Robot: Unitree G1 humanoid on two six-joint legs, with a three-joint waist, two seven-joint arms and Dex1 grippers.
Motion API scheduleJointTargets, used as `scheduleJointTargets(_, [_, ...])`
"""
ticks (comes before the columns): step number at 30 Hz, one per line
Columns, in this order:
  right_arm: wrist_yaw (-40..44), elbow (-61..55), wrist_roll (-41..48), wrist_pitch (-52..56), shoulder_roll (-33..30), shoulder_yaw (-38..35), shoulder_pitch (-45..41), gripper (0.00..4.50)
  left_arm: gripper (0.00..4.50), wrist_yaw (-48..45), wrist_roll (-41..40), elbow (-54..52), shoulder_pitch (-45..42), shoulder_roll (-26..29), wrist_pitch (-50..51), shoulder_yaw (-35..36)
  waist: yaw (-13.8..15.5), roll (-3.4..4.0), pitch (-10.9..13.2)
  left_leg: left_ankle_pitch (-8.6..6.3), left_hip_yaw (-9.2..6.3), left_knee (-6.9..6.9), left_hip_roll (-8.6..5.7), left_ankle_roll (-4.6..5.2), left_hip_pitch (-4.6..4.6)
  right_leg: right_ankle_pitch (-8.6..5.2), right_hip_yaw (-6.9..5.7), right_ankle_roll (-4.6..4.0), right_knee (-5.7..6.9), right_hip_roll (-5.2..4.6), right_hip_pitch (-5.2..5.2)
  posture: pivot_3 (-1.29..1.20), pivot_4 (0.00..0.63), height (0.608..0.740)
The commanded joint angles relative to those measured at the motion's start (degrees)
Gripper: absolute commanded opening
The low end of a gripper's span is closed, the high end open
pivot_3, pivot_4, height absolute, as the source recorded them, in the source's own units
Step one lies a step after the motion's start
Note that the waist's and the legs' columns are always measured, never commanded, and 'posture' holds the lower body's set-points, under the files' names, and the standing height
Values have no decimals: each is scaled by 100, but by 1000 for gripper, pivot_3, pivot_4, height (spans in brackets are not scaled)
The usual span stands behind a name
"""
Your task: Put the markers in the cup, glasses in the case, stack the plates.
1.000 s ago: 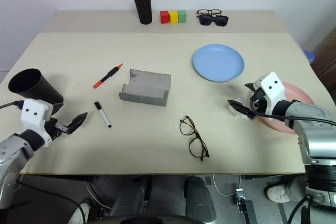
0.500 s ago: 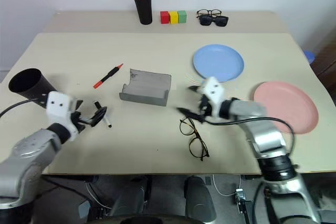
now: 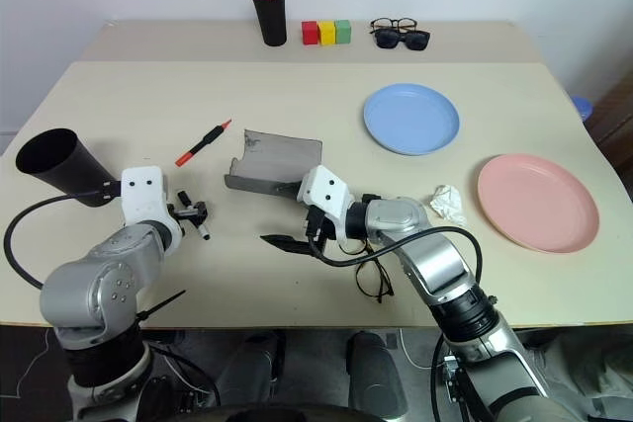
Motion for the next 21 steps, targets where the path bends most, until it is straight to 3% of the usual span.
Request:
scheduleJointTargets(1, [-12,-173,22,-48,65,-16,-95,4500,3628,-54,167,73,-139,41,77,128,0,0,0,0,0,0,0,0,0,0,0,0,0,0,-1,0,150,740])
scheduleJointTargets(8, [-59,-209,-7,-22,33,-74,-55,4500,231,-207,353,291,-131,305,-509,-75,-6,0,0,0,0,-2,0,0,0,0,0,0,1,1,-2,0,150,740])
scheduleJointTargets(9, [-70,-214,-16,-25,23,-83,-59,4500,50,-273,361,301,-126,385,-731,-142,-2,0,0,0,0,-2,0,0,0,0,0,-1,1,1,-3,0,150,740])
scheduleJointTargets(14, [-103,-133,-61,-73,-5,-153,-168,4500,50,-1107,131,-158,-330,716,-3416,59,20,-1,1,2,0,-2,0,-5,-5,1,0,-2,-4,-2,-4,0,150,740])
scheduleJointTargets(16, [-137,-44,-93,-129,20,-192,-244,4500,50,-977,228,-114,-439,743,-4204,413,23,-1,1,2,2,-3,0,-6,-6,1,0,-3,-8,-4,-4,0,150,740])
scheduleJointTargets(21, [-793,508,-257,-424,611,-437,-766,4500,50,-344,1262,760,-378,1708,-5525,1150,-90,2,0,4,4,-15,6,-8,3,5,5,-11,3,7,-15,0,150,740])
